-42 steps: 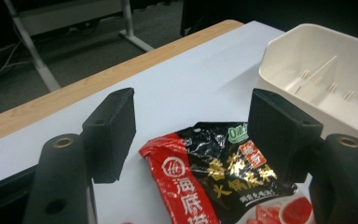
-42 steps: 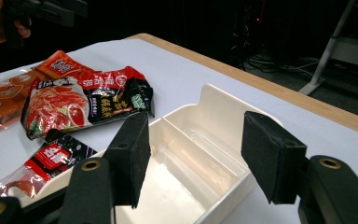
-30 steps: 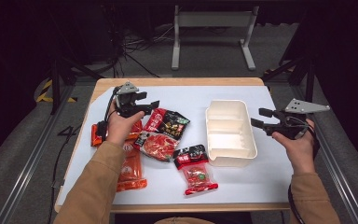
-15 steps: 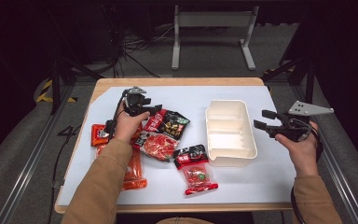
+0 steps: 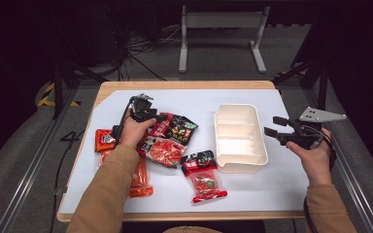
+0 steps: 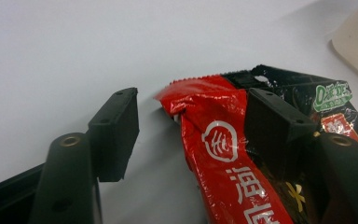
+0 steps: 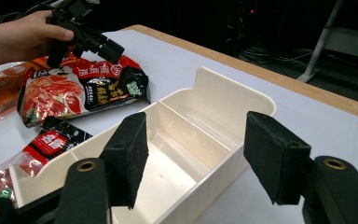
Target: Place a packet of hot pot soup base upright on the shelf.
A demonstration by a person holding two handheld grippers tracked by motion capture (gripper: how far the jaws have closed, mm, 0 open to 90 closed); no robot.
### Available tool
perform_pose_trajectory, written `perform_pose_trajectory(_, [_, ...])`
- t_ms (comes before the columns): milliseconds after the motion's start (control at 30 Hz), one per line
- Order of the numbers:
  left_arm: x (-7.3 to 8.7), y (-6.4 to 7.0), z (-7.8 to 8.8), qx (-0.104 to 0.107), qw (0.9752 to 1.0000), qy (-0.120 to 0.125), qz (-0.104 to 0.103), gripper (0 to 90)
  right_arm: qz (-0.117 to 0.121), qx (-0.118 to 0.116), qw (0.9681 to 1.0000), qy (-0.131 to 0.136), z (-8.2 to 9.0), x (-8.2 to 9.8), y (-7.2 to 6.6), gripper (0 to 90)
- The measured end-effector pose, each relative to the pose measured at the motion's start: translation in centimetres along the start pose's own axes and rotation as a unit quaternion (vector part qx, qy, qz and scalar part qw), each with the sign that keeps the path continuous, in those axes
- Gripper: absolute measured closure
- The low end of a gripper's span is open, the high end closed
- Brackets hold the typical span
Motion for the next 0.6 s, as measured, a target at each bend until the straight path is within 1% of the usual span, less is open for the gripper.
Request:
perform_pose_trajectory(67, [0.1,0.0,-0.1,0.003,1.0,-0.002,0.003,37.1,0.004,-0.002,1.0,-0.002,-0.2,0.0,-0.1,39.8])
perform_pose_trajectory(133, [0.3,0.1,-0.3,0.004,0.9999,-0.011,0.004,37.3,0.005,-0.004,1.0,-0.003,-0.3,0.0,-0.2,39.7])
perform_pose_trajectory(233, [0.6,-0.1,-0.6,-0.007,0.9996,-0.027,-0.001,37.8,0.004,-0.005,1.0,-0.003,-0.4,0.0,-0.2,39.5])
perform_pose_trajectory(333, [0.9,-0.2,-0.9,-0.002,0.9993,-0.038,0.0,39.6,0.004,-0.005,1.0,-0.004,-0.4,0.1,-0.2,39.4])
perform_pose_trajectory(400, [1.2,-0.2,-1.0,0.004,0.9988,-0.049,0.0,43.2,0.004,-0.005,1.0,-0.005,-0.4,0.1,-0.1,39.2])
perform_pose_trajectory(467, [1.3,0.1,-1.1,0.014,0.9983,-0.057,0.007,48.7,0.003,-0.005,1.0,-0.004,-0.4,0.1,-0.1,39.1])
perform_pose_trajectory(500, [1.4,0.2,-1.1,0.019,0.9977,-0.064,0.012,50.9,0.003,-0.006,1.0,-0.004,-0.4,0.1,-0.2,39.0])
perform_pose_trajectory(533, [1.5,0.5,-1.2,0.023,0.9971,-0.069,0.023,55.0,0.003,-0.007,1.0,-0.004,-0.5,0.1,-0.2,38.8])
perform_pose_trajectory(567, [1.5,0.5,-1.2,0.016,0.9971,-0.072,0.019,56.1,0.002,-0.008,1.0,-0.004,-0.5,0.1,-0.3,38.6])
perform_pose_trajectory(600, [1.5,0.6,-1.2,0.011,0.997,-0.074,0.021,56.9,0.002,-0.009,0.9999,-0.005,-0.6,0.1,-0.3,38.6])
Point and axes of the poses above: each handheld gripper's, and its own axes: z roughly backward along the jaws, x roughly out of its underside, y roughly to its right, the point moved 8 cm from there along -z, roughly forward along the jaws, and after that the axes turned 10 degrees about z, right-handed, at the moved point
